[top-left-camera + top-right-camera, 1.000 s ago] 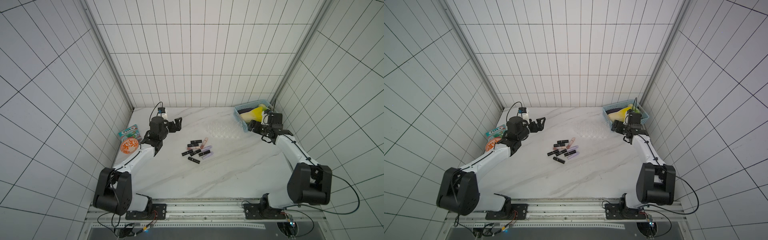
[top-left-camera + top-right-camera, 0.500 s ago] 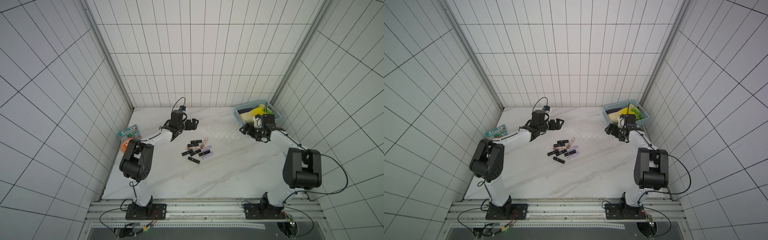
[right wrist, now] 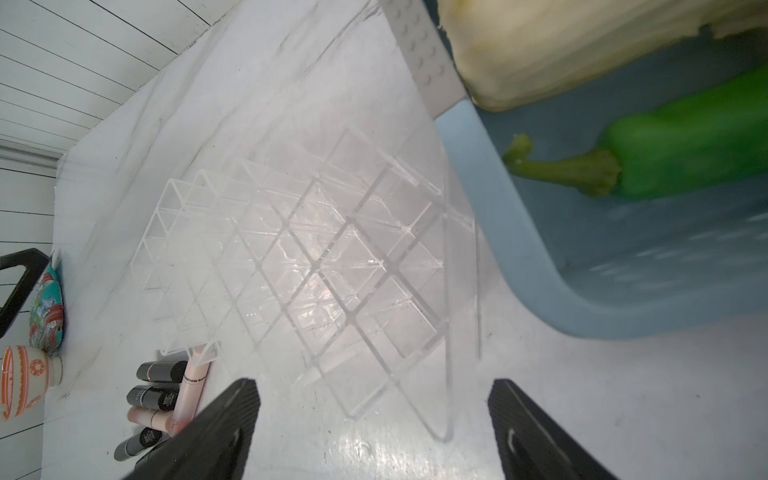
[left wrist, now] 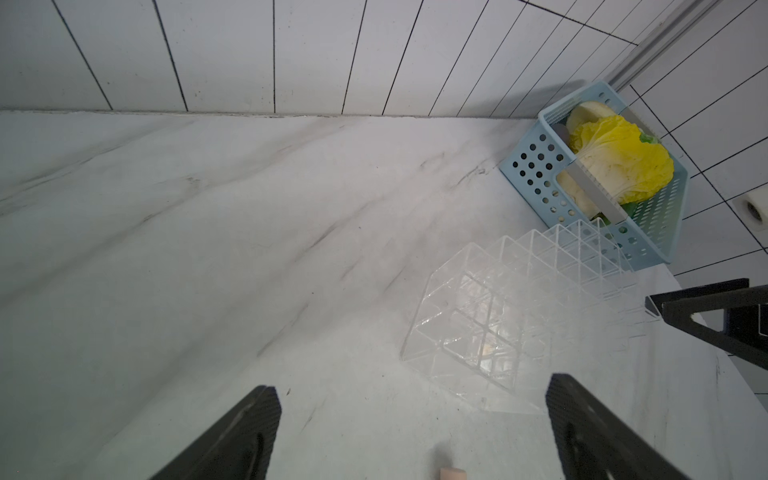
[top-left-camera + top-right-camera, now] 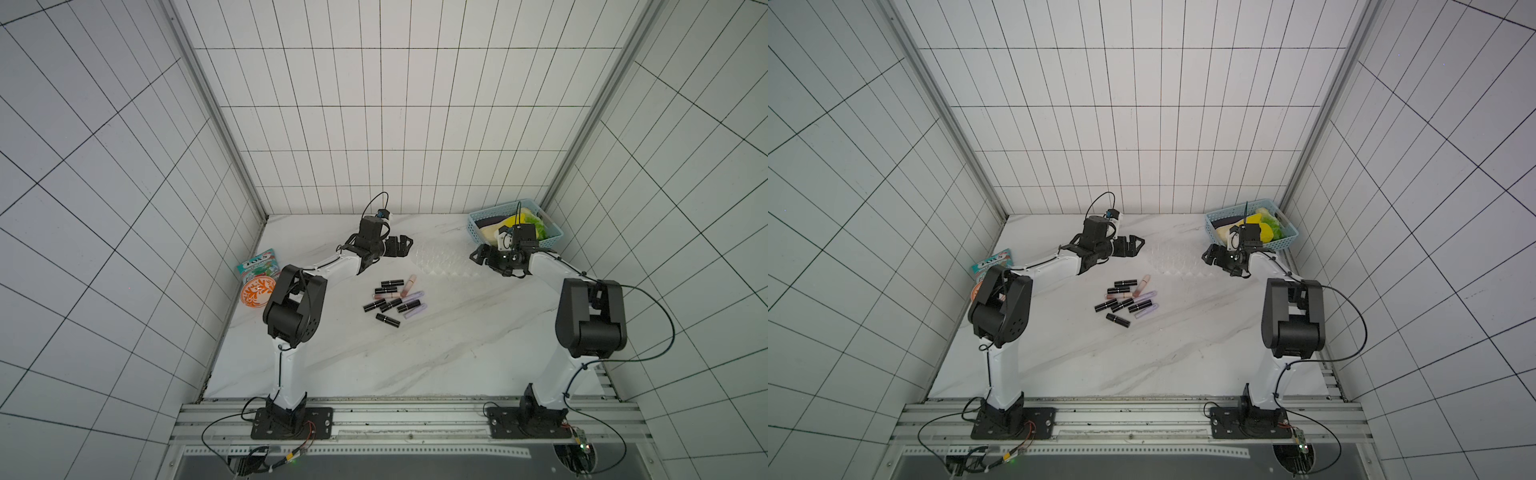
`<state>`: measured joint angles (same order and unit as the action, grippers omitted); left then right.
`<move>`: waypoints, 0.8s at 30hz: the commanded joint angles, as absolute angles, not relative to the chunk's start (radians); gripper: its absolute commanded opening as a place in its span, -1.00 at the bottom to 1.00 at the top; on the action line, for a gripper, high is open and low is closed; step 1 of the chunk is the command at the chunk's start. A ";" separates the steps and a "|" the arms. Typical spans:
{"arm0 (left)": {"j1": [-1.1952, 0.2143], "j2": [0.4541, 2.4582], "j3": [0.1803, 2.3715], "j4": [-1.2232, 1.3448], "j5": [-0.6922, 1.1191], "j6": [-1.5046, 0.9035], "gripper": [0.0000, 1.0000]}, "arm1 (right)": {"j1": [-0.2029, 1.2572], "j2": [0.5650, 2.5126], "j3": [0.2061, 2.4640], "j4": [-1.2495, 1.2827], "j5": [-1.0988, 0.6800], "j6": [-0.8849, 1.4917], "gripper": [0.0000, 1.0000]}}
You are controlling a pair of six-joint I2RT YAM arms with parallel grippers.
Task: Arrange the lipsticks in the organizer
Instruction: Move the storage box to the center of the board.
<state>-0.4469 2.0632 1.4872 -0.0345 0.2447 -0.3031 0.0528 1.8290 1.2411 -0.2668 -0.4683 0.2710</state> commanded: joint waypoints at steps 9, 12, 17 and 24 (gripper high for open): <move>-0.472 2.231 1.653 -0.178 0.204 -0.259 0.92 | 0.070 1.865 1.300 -0.254 -0.471 0.274 0.68; -0.472 2.251 1.680 -0.212 0.178 -0.247 0.88 | 0.076 1.864 1.303 -0.255 -0.471 0.273 0.68; -0.475 2.275 1.711 -0.241 0.149 -0.239 0.86 | 0.091 1.865 1.307 -0.262 -0.459 0.263 0.67; -0.486 2.287 1.758 -0.283 0.110 -0.211 0.85 | 0.096 1.867 1.304 -0.265 -0.447 0.256 0.67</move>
<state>-0.4755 2.2593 1.7142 -0.2455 0.1490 -0.2447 0.0853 1.8542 1.2549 -0.2577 -0.4541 0.2687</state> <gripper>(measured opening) 0.929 0.833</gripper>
